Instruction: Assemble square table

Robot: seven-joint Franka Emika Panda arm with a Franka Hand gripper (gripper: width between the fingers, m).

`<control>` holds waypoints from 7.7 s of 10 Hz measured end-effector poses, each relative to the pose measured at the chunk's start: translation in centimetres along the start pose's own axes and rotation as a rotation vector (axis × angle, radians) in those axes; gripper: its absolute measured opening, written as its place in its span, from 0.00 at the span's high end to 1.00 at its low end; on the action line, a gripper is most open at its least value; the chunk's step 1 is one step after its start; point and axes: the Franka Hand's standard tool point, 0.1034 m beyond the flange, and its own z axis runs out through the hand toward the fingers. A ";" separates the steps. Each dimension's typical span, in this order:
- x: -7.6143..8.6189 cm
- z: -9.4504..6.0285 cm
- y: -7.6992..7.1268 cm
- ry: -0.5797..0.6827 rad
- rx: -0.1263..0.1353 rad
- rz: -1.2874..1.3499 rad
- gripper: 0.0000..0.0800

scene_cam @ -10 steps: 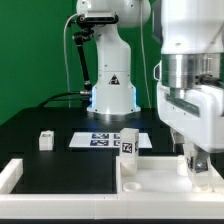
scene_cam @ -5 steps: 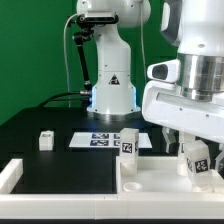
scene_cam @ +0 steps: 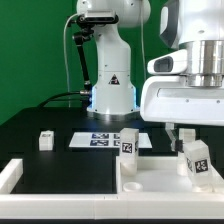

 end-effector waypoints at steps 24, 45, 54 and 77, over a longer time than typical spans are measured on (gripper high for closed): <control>0.2 0.0 -0.8 -0.180 0.167 -0.156 0.44; 0.1 0.4 -0.4 -0.060 0.075 0.267 0.19; -0.7 2.6 1.7 -0.039 0.033 -0.660 0.19; -1.7 2.7 0.7 -0.159 0.055 0.957 0.34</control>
Offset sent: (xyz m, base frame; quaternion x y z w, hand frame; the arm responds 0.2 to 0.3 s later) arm -0.0011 0.0155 -0.0009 0.1354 -0.0341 -0.1736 0.9749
